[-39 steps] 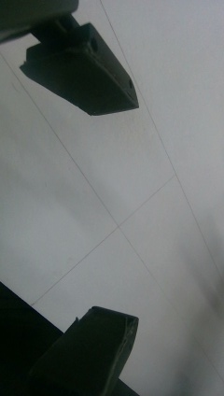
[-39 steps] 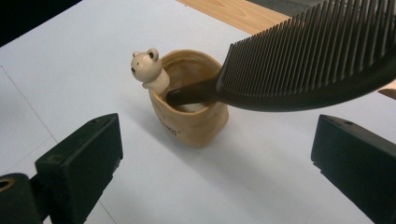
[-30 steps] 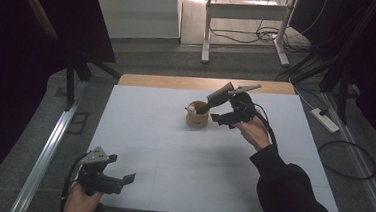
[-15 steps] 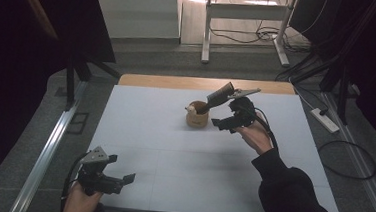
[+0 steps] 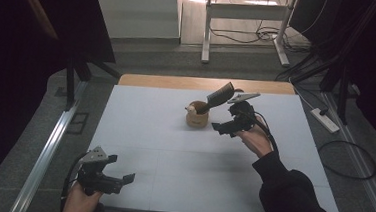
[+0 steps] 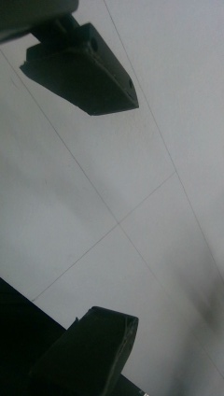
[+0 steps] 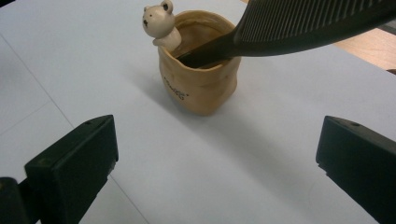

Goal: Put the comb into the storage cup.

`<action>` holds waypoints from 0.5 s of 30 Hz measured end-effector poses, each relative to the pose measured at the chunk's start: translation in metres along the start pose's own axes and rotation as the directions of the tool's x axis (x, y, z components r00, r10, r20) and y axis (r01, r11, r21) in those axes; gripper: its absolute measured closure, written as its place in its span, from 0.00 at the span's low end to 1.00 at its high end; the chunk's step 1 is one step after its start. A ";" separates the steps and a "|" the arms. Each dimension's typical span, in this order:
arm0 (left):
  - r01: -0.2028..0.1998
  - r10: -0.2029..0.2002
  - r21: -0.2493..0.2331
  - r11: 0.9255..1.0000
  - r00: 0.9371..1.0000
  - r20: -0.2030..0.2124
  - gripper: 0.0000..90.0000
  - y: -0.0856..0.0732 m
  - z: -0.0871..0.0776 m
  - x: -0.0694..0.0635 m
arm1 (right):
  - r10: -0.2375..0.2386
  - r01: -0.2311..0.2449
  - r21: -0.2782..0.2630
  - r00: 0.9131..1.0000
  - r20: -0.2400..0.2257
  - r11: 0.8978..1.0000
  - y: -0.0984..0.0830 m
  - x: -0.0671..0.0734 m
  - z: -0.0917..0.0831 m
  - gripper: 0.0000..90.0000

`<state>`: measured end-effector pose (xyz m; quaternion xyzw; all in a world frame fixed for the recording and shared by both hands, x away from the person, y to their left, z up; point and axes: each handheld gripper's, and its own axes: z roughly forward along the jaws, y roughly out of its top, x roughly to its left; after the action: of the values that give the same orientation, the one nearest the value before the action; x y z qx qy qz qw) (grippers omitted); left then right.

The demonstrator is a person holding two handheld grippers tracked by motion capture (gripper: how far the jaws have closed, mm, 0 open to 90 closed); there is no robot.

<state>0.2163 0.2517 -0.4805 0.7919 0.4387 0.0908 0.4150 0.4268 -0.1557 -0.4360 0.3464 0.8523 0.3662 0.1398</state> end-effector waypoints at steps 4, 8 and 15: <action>0.002 -0.002 0.000 1.000 1.000 0.003 0.02 0.000 0.000 0.000 | -0.002 0.002 -0.007 1.000 -0.010 1.000 0.000 0.001 -0.003 0.00; 0.003 -0.003 0.000 1.000 1.000 0.005 0.02 0.000 0.000 0.000 | -0.001 0.001 -0.014 1.000 -0.018 1.000 -0.001 0.003 -0.007 0.00; 0.006 -0.006 -0.001 1.000 1.000 0.009 0.02 0.000 0.000 0.001 | -0.007 0.007 -0.016 1.000 -0.009 1.000 -0.007 0.004 -0.011 0.00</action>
<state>0.2167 0.2526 -0.4808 0.7908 0.4392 0.0862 0.4176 0.4152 -0.1622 -0.4330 0.3407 0.8511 0.3742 0.1400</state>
